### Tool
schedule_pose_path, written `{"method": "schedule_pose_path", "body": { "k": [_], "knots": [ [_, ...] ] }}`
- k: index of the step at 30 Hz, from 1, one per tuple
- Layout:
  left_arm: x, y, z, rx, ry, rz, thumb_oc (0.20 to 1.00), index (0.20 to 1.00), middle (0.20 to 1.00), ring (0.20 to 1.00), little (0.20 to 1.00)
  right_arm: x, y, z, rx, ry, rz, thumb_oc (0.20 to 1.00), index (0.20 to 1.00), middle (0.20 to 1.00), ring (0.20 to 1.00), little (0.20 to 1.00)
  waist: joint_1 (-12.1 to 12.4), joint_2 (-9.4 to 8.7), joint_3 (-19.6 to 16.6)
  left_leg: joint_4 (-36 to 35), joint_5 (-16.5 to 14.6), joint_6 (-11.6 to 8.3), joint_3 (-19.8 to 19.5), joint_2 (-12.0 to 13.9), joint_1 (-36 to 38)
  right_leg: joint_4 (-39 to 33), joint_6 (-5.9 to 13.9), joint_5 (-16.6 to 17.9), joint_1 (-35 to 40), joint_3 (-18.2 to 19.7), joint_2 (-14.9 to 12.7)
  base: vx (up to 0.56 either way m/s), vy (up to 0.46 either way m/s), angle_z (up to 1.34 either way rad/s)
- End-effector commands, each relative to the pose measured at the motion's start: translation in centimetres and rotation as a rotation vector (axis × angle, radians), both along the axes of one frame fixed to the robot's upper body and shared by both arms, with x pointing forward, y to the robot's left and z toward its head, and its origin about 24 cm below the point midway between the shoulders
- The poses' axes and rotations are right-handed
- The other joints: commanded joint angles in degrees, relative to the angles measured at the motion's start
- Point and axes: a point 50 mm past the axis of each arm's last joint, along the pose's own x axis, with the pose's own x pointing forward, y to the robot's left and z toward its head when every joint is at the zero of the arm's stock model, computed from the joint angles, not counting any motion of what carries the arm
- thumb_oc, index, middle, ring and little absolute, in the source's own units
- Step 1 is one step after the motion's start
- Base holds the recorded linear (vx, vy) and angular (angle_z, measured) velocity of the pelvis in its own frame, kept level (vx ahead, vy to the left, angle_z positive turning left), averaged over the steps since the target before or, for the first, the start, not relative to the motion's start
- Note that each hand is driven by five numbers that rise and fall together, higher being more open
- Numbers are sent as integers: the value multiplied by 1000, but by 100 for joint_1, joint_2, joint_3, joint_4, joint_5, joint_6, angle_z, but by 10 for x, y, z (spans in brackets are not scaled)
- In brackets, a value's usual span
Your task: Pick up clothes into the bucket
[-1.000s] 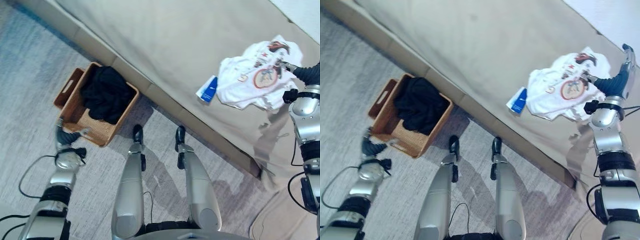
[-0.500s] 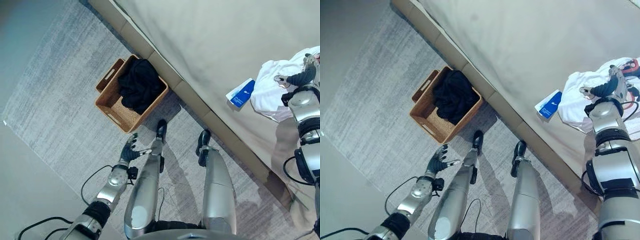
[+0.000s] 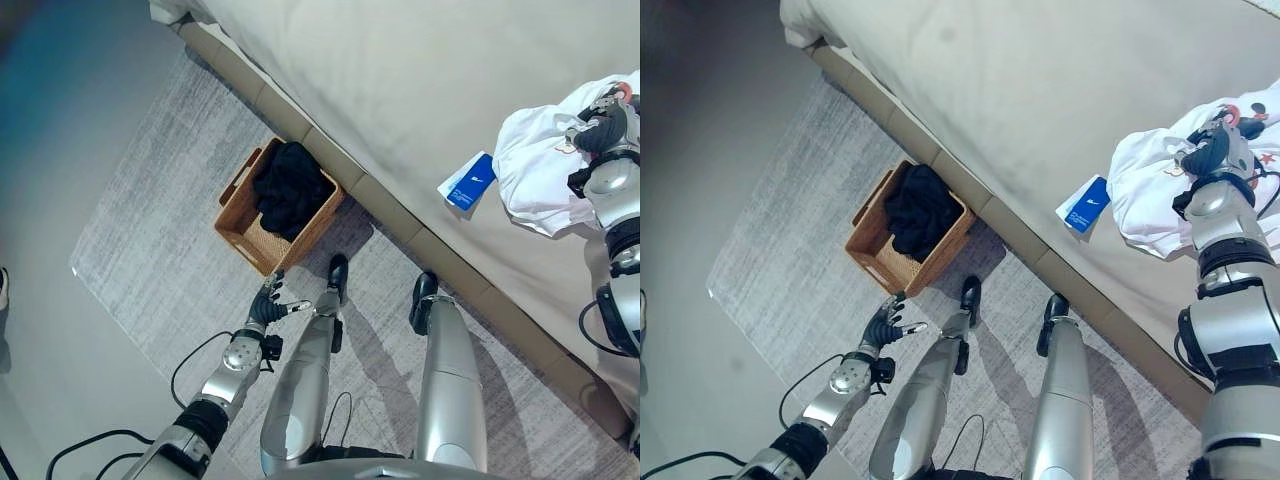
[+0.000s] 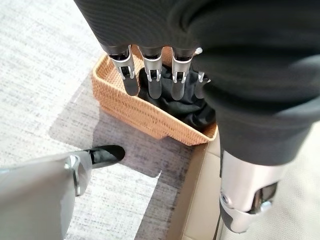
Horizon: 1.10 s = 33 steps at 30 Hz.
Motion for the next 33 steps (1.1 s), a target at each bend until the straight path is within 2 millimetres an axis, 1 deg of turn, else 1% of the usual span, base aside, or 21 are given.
{"method": "schedule_pose_path", "body": {
  "k": [1,5,6,7,8,9,10,11,12,13,14,15,16,17,19,20,21,23,25,28,33],
  "knots": [
    [10,14,6,-7,-34,89,1000,1000,1000,1000,1000,-1,-2,-4,-28,23,-12,200,200,200,200,200,-162,-168,230,856,-643,271,330,-137,-120,-829,421,556,494,305,60,-38,10,-11],
    [12,16,7,15,-42,93,1000,1000,1000,1000,1000,6,20,39,-82,-144,64,200,200,200,200,200,-247,-380,230,714,-627,278,393,-47,60,-1171,469,754,696,346,172,-52,29,-21],
    [12,19,8,19,-45,99,1000,1000,1000,1000,1000,5,28,58,-119,-212,92,200,200,200,200,200,-289,-496,230,693,-644,284,413,-16,155,-1334,498,849,823,370,215,-33,40,-25],
    [12,19,8,19,-45,99,1000,1000,1000,1000,1000,5,28,58,-119,-212,92,200,200,200,200,200,-289,-495,230,691,-643,284,413,-15,157,-1338,498,851,826,370,216,-36,62,-21],
    [12,23,8,28,-47,107,1000,1000,1000,1000,1000,2,35,79,-157,-291,114,200,200,200,200,200,-319,-603,230,690,-676,297,443,19,297,-1510,532,942,1006,394,266,-10,39,-11],
    [12,23,8,28,-47,107,1000,1000,1000,1000,1000,2,35,79,-157,-291,114,200,200,200,200,200,-318,-602,230,688,-676,297,443,21,299,-1514,532,944,1009,395,268,-17,57,-15],
    [12,26,9,30,-52,116,1000,1000,1000,1000,1000,1,41,90,-175,-331,137,200,200,200,200,200,-341,-666,230,689,-696,304,465,39,360,-1591,549,997,1090,424,297,-9,53,-17],
    [11,34,10,40,-57,136,1000,1000,1000,1000,1000,-4,51,111,-210,-416,172,200,200,200,200,200,-372,-802,230,670,-742,325,516,95,551,-1792,592,1099,1324,475,359,-8,73,-29],
    [11,36,11,42,-67,140,1000,1000,1000,1000,1000,-9,53,122,-216,-475,176,200,200,200,200,200,-381,-861,230,632,-762,328,534,109,680,-1914,619,1154,1474,478,380,-9,57,-34],
    [11,36,12,43,-69,140,1000,1000,1000,1000,1000,-10,53,123,-216,-477,175,200,200,200,200,200,-377,-860,230,612,-733,328,534,113,669,-1943,619,1189,1468,477,385,0,68,-43],
    [11,42,14,52,-80,148,1000,1000,1000,1000,1000,-17,57,139,-225,-558,186,200,200,200,200,200,-401,-960,230,586,-785,336,563,138,878,-2098,666,1247,1723,513,401,-11,49,-29],
    [11,42,14,52,-82,148,1000,1000,1000,1000,1000,-17,57,139,-224,-559,186,200,200,200,200,200,-398,-960,230,565,-754,336,563,140,870,-2127,667,1282,1719,513,404,31,93,-22],
    [12,48,20,57,-109,157,1000,1000,1000,1000,1000,-27,61,157,-228,-660,201,200,200,200,200,200,-406,-1052,230,505,-818,345,610,162,1161,-2321,716,1352,2025,538,425,15,48,-8],
    [12,48,20,57,-110,158,1000,1000,1000,1000,1000,-27,61,157,-227,-661,200,200,200,200,200,200,-404,-1054,230,482,-786,345,612,163,1155,-2351,716,1388,2023,539,427,29,81,-12],
    [11,58,29,69,-150,174,1000,1000,1000,1000,1000,-44,69,178,-247,-796,225,200,200,200,200,200,-408,-1159,89,344,-859,358,692,179,1499,-2624,786,1476,2370,591,444,58,89,-19],
    [11,59,29,70,-151,174,1000,1000,1000,1000,1000,-44,68,178,-246,-797,224,200,200,200,200,200,-404,-1165,81,318,-823,359,695,178,1492,-2656,786,1514,2366,593,444,131,102,-22],
    [11,63,35,74,-179,178,1000,1000,1000,1000,1000,-55,77,187,-270,-869,258,200,200,200,200,200,-413,-1223,-91,290,-900,374,744,184,1659,-2786,817,1513,2551,623,436,59,48,-17],
    [11,65,40,78,-200,172,1000,1000,1000,1000,1000,-61,82,192,-270,-919,275,200,200,200,200,200,-419,-1249,-184,215,-892,389,783,173,1768,-2879,838,1554,2678,645,432,105,85,-21],
    [13,69,51,89,-246,165,1000,1000,1000,1000,1000,-72,91,198,-298,-987,310,200,200,200,200,200,-440,-1255,-437,151,-993,419,805,139,2038,-2895,861,1470,2942,673,399,170,98,-18],
    [17,70,63,106,-294,141,1000,1000,1000,1000,1000,-76,94,197,-351,-975,328,200,200,200,200,200,-472,-1257,-720,-22,-982,435,787,88,2307,-3022,880,1467,3198,647,322,121,57,1],
    [25,65,100,106,-440,73,1000,1000,1000,1000,1000,-76,104,191,-387,-931,389,200,200,200,200,200,-518,-1244,-1144,-259,-1034,461,816,52,2727,-3190,911,1446,3561,624,314,114,43,2]
  ]
}}
